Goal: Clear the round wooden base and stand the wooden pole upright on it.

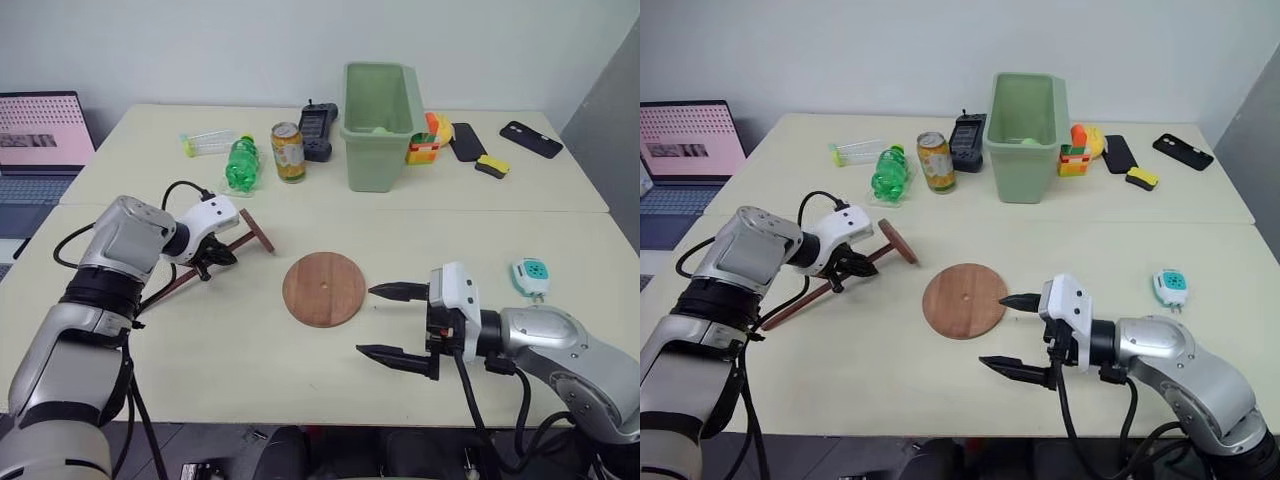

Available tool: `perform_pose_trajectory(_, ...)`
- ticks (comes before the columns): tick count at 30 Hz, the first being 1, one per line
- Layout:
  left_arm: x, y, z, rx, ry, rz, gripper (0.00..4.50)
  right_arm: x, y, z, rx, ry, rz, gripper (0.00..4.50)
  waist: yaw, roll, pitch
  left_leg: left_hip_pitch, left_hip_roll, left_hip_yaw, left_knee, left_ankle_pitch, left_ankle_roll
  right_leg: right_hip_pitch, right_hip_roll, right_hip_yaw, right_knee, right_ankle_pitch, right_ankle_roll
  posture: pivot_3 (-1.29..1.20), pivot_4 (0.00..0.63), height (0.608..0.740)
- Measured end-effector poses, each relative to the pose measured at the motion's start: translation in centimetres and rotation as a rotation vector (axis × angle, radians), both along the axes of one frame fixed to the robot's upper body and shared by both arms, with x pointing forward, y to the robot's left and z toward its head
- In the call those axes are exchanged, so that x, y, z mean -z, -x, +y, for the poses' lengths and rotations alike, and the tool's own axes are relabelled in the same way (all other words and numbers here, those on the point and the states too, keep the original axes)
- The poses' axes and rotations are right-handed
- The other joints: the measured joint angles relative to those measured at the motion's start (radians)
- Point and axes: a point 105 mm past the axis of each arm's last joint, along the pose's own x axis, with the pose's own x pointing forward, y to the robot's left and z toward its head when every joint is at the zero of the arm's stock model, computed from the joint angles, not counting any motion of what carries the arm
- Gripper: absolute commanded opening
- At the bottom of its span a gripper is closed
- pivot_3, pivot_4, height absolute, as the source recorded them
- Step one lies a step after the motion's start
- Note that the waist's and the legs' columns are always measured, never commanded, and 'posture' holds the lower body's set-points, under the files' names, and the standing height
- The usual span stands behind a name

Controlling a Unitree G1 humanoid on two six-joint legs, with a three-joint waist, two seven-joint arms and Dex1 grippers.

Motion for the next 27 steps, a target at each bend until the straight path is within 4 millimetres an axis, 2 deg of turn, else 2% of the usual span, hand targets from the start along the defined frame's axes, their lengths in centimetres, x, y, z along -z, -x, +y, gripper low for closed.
perform_pose_trajectory(3,-3.5,-0.4,-1.4,0.032,0.200,-0.128,0.28,-0.3,-0.2,-0.6,0.020,0.006,0.001,4.50,0.006,0.000,0.000,-0.001,0.000,0.000,0.001,0.000,0.000,0.000,-0.002,0.000,0.000,0.000,0.000,0.00,0.150,0.740)
perform_pose_trajectory(7,-10.2,0.1,-6.2,0.183,0.570,-0.360,0.28,-1.0,-0.3,-1.8,0.067,0.016,-0.013,4.50,0.015,-0.001,0.000,-0.002,-0.001,-0.001,0.004,0.000,0.000,0.001,-0.004,-0.001,0.000,0.000,0.000,0.00,0.150,0.740)
perform_pose_trajectory(8,-11.6,0.7,-7.9,0.240,0.660,-0.407,0.28,-0.8,-0.1,-2.1,0.076,0.023,-0.004,4.50,0.015,-0.001,0.000,-0.002,-0.002,-0.001,0.004,0.000,0.000,0.001,-0.004,0.000,0.000,0.000,0.000,0.00,0.150,0.740)
perform_pose_trajectory(9,-12.2,1.3,-9.0,0.275,0.708,-0.426,0.28,-0.8,0.0,-2.3,0.082,0.029,-0.002,4.50,0.013,-0.001,0.000,-0.002,-0.001,0.000,0.005,0.000,0.000,0.001,-0.004,0.000,0.000,0.000,0.000,0.00,0.150,0.740)
perform_pose_trajectory(14,-12.5,4.2,-14.0,0.418,0.897,-0.459,0.28,-0.2,0.1,-3.1,0.144,0.057,-0.039,4.50,0.008,-0.001,0.000,-0.002,0.000,0.000,0.009,0.000,0.000,0.001,-0.003,0.002,0.003,0.000,0.000,0.00,0.150,0.740)
perform_pose_trajectory(16,-12.6,4.9,-15.0,0.429,0.947,-0.474,0.28,-0.3,-0.1,-3.3,0.168,0.052,-0.066,4.50,0.006,-0.001,-0.001,-0.001,0.000,0.001,0.009,0.000,0.000,0.001,-0.002,0.002,0.004,0.000,0.000,0.00,0.150,0.740)
perform_pose_trajectory(18,-12.5,5.1,-15.2,0.421,0.959,-0.494,0.28,-0.1,-0.1,-3.4,0.176,0.055,-0.068,4.50,0.007,-0.001,-0.001,-0.001,0.000,0.001,0.010,0.000,0.000,0.002,-0.002,0.002,0.004,0.000,0.000,0.00,0.150,0.740)
perform_pose_trajectory(27,-9.9,4.8,-14.8,0.302,1.015,-0.505,0.28,0.1,-0.5,-3.0,0.197,0.070,-0.080,4.50,0.011,-0.001,-0.001,-0.001,-0.001,0.000,0.011,0.000,0.000,0.003,-0.001,0.001,0.004,0.000,0.000,0.00,0.150,0.740)
